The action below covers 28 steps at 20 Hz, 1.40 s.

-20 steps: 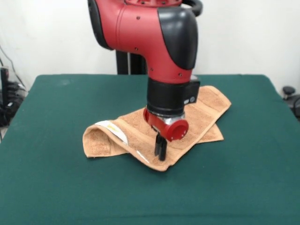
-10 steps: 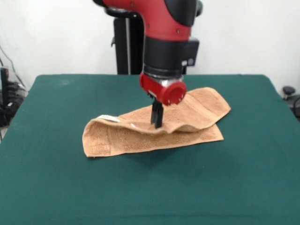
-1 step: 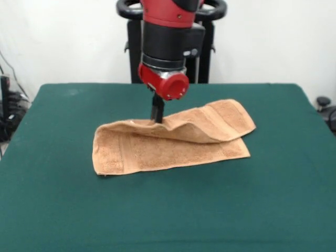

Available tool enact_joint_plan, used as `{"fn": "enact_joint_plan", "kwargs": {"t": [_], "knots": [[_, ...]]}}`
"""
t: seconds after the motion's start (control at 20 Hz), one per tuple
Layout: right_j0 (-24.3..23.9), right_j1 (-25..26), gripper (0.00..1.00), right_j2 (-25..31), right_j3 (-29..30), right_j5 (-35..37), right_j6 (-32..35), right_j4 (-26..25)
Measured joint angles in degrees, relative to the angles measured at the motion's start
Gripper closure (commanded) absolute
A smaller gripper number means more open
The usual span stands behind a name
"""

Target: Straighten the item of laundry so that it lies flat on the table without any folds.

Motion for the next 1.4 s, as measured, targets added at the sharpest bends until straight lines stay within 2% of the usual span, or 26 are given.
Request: {"fn": "enact_joint_plan", "kwargs": {"t": [0.4,0.7,1.0,1.4], "knots": [[-2.1,-1.9,1.0,-0.9,3.2,2.3,0.0,-3.5],[-4.8,-8.4,1.0,-0.9,9.6,8.5,0.0,-5.9],[-8.1,-12.3,1.0,-0.3,13.6,11.5,0.0,-8.4],[-11.6,-10.1,1.0,0.5,14.1,11.2,0.0,-13.6]]}}
